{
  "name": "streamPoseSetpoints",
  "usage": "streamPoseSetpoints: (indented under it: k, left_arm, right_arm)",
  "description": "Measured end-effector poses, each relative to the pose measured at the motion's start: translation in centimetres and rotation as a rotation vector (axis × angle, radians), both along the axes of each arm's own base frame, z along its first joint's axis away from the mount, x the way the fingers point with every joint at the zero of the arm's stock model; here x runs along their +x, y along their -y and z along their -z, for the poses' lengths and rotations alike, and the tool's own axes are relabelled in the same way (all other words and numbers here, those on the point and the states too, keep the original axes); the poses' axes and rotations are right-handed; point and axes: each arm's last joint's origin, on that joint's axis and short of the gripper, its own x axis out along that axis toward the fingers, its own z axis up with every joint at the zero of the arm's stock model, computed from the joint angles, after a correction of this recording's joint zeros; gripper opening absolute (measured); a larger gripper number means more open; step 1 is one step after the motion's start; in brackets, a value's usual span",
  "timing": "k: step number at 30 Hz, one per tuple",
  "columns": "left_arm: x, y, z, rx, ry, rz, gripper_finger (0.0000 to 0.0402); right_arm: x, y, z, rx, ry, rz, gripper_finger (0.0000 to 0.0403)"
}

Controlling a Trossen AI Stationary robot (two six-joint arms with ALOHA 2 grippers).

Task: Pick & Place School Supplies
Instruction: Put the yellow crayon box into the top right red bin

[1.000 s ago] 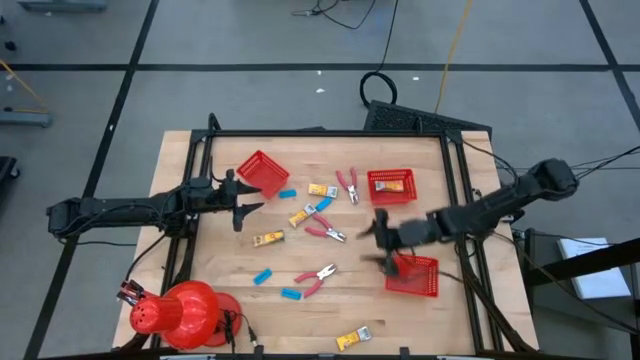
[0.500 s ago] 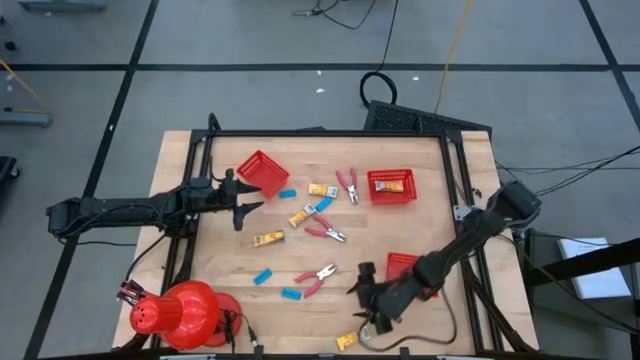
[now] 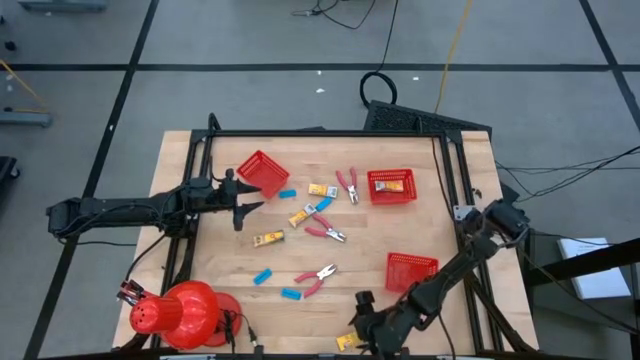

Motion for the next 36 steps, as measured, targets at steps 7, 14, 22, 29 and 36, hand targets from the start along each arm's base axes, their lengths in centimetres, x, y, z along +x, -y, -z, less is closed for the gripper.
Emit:
streamPoseSetpoints:
  k: [7, 14, 22, 29, 36]
  left_arm:
    - [0.0, 0.0, 0.0, -0.009, 0.002, -0.003, 0.0218]
    - [0.0, 0.0, 0.0, -0.019, 0.005, -0.005, 0.0218]
    - [0.0, 0.0, 0.0, -0.022, 0.004, -0.006, 0.0218]
    - [0.0, 0.0, 0.0, -0.022, 0.004, -0.006, 0.0218]
    - [0.0, 0.0, 0.0, -0.023, 0.001, -0.006, 0.0218]
  right_arm:
    - [-0.3, -1.2, 2.5, 0.005, -0.034, 0.04, 0.027]
    - [-0.3, -1.6, 4.3, -0.012, -0.066, 0.046, 0.027]
    - [-0.7, -1.8, 4.3, -0.035, -0.043, 0.073, 0.0223]
    - [-0.8, -2.1, 5.5, -0.045, -0.061, 0.068, 0.0139]
    - [-0.7, -2.1, 5.8, -0.046, -0.065, 0.06, 0.0101]
